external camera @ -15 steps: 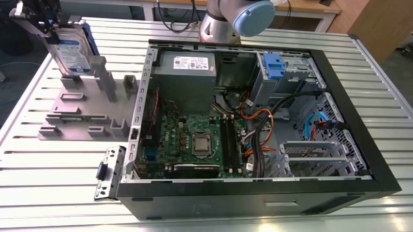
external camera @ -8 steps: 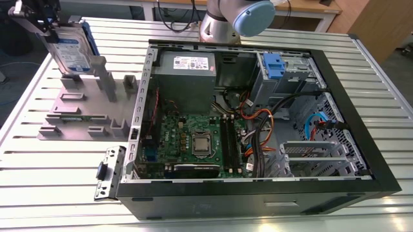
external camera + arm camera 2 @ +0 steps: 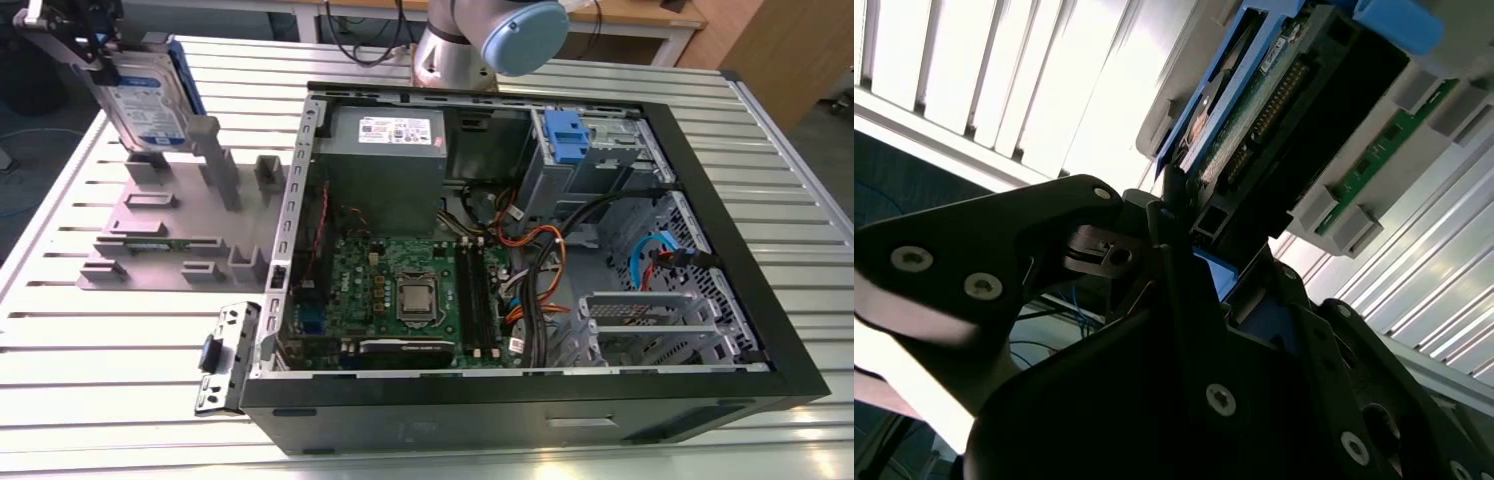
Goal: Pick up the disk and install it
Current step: 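Pick up the disk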
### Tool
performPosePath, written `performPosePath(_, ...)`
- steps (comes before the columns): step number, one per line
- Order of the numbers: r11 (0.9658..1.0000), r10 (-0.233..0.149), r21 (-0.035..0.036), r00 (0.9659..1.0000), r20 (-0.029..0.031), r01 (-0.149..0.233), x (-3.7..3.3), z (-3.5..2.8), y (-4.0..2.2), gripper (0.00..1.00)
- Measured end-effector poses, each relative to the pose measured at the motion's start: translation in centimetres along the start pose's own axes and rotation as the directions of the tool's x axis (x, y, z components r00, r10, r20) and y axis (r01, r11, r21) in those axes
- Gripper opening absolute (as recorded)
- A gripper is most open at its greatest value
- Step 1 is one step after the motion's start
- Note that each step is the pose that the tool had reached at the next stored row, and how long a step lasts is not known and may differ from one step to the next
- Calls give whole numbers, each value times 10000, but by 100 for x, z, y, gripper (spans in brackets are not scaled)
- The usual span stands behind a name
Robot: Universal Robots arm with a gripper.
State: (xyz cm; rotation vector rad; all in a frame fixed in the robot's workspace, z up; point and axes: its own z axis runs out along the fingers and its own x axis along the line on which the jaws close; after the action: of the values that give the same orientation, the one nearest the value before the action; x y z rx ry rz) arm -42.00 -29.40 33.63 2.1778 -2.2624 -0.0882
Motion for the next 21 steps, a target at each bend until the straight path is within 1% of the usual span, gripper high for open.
performPosePath(21,10000,0,0,10000,0,0,-4,-106,4,36)
